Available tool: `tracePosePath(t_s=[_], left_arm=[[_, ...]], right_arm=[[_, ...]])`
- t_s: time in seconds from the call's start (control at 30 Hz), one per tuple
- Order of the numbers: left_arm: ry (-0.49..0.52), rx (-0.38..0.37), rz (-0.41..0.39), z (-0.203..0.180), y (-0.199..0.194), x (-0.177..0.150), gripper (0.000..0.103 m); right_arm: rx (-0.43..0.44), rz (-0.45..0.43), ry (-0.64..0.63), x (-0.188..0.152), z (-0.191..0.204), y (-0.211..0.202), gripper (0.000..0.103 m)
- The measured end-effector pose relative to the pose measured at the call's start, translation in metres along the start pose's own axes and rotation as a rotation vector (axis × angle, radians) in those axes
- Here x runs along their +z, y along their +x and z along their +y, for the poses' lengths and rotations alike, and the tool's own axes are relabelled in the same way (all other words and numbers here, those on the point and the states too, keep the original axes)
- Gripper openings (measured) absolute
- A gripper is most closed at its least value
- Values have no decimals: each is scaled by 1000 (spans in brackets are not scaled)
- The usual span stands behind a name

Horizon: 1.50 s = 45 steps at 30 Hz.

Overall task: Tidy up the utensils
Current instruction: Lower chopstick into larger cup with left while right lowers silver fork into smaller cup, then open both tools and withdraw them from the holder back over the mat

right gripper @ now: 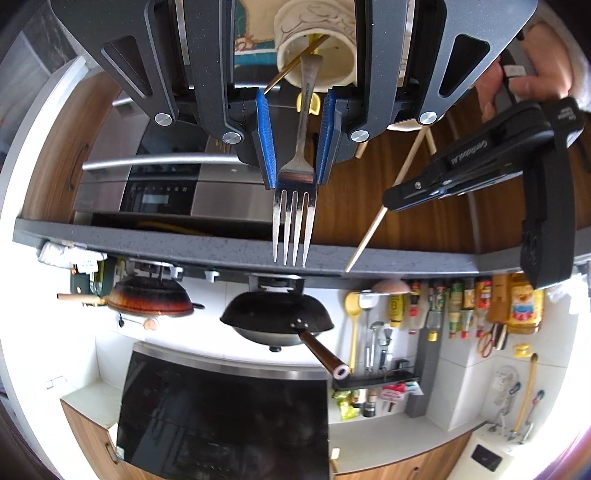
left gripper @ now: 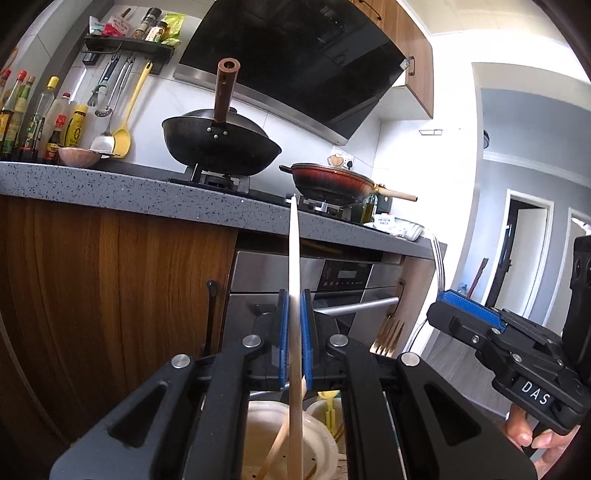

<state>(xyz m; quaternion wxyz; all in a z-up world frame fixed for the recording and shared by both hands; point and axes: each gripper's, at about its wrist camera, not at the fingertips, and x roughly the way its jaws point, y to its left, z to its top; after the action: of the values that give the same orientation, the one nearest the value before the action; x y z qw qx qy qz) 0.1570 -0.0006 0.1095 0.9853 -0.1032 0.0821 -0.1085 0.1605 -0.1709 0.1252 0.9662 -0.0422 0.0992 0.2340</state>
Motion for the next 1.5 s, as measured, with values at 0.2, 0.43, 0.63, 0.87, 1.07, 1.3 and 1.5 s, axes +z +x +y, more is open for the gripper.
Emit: tracePosePath(t_s=[0.2,0.43,0.63,0.87,1.07,1.3,1.5], left_arm=[[41,39,-48,1,-5,-18,6],[65,52,-18,0,-24,-29,6],[83,78,93,1,-29,-39,6],[87,55,181,3,-27,-47,6],[106,52,190,1,-26,-53,9],[113,38,180,-2,-30,-53,27],[109,39,174,-2,-32,-52,29]], right_arm=[[-19,18,8,-22,2,14,24],[-14,46,-3,-39,5,12,24],[-2,94,-17,-56,7,15,24],[28,147,6,-66,2,26,24],[33,155,8,-70,0,30,24],[23,167,27,-71,-4,34,30],[17,168,24,-71,-4,34,31]])
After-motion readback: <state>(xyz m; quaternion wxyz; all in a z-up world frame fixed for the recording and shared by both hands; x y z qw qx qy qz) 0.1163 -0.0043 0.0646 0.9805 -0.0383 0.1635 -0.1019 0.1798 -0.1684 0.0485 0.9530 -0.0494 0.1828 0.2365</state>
